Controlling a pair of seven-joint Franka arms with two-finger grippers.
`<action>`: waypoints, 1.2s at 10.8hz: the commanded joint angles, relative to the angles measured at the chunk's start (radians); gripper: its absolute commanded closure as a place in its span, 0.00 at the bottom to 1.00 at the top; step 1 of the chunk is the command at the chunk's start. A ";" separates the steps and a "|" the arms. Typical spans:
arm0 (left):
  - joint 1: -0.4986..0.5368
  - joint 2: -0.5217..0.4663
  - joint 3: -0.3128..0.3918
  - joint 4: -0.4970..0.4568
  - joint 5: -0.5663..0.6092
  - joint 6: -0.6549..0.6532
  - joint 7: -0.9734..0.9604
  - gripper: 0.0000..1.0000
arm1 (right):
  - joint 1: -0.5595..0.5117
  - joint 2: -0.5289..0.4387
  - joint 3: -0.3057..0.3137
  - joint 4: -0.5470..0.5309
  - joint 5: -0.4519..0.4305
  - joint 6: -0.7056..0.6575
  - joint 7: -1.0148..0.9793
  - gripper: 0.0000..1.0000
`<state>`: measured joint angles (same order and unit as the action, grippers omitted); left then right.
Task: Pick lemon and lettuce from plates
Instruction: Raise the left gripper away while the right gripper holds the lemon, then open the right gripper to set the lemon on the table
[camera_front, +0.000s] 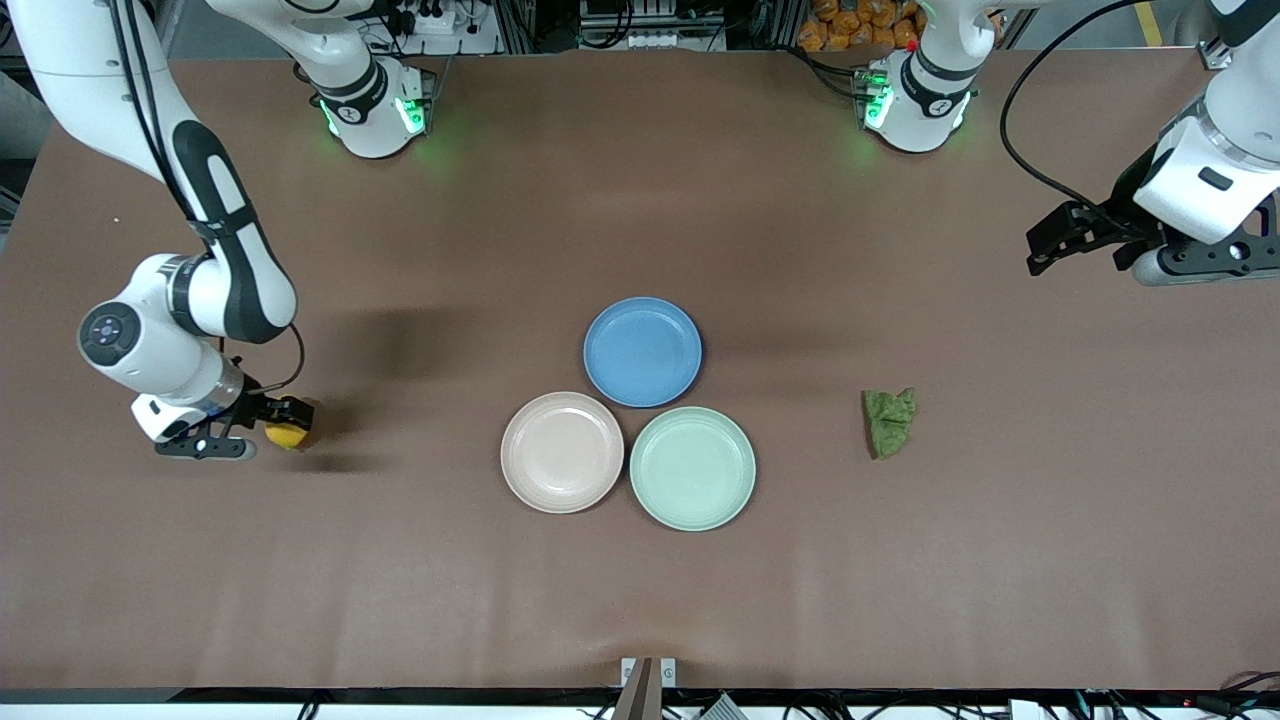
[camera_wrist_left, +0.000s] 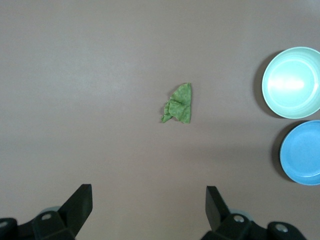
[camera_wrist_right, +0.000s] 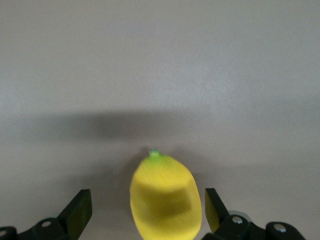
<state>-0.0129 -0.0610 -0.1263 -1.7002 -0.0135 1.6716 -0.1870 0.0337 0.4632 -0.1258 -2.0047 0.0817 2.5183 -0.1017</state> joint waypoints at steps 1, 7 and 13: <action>0.007 -0.014 -0.001 -0.018 -0.014 0.017 0.080 0.00 | -0.026 -0.026 0.011 0.075 0.010 -0.120 -0.004 0.00; 0.007 -0.026 0.000 -0.013 -0.010 0.010 0.075 0.00 | -0.026 -0.107 0.006 0.147 0.009 -0.315 0.017 0.00; 0.005 -0.017 -0.001 0.031 0.021 0.007 0.074 0.00 | -0.026 -0.237 0.005 0.165 -0.003 -0.507 0.051 0.00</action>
<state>-0.0129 -0.0731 -0.1248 -1.6944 -0.0101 1.6786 -0.1365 0.0200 0.2931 -0.1305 -1.8320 0.0824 2.0751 -0.0775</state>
